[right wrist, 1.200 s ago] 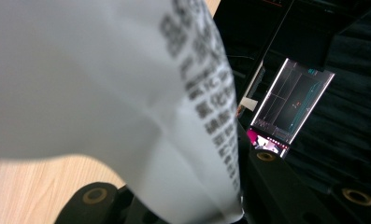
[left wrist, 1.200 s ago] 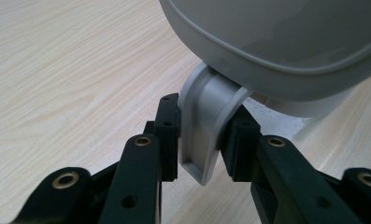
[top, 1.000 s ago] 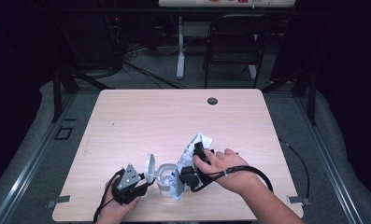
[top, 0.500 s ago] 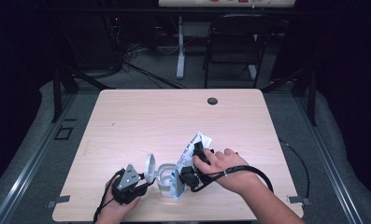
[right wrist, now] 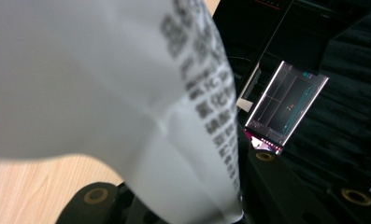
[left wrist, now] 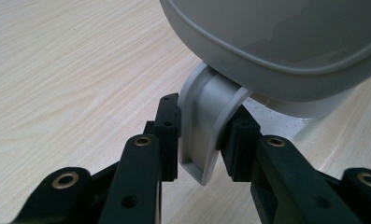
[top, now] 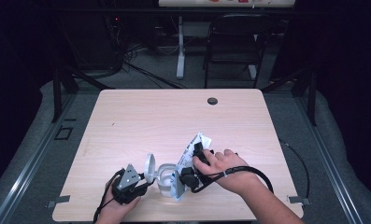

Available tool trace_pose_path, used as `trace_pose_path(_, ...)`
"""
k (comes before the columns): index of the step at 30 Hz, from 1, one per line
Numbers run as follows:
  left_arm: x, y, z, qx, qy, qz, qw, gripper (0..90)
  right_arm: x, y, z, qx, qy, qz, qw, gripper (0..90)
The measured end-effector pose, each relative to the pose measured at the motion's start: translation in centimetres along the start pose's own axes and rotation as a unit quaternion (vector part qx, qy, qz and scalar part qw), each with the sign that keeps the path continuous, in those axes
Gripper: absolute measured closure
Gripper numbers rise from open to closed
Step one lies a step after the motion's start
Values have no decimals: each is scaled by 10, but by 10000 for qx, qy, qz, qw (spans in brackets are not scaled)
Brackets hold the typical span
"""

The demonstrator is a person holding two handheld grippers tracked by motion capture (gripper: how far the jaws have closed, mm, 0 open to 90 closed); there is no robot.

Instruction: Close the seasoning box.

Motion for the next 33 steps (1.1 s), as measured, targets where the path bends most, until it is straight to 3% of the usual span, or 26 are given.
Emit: trace_pose_path(33, 0, 0, 0, 7, 16, 10, 10000, 709, 1, 0, -5, -10, 175, 70, 9998, 808)
Point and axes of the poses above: each handheld gripper's, and its own axes: y roughly backward along the jaws, z roughly out of its underside, x roughly to its right, the point moved 3 cm from there along -y, roughly forward along the jaws, and after that the axes turned 15 degrees about -y, right-handed, at the moved point
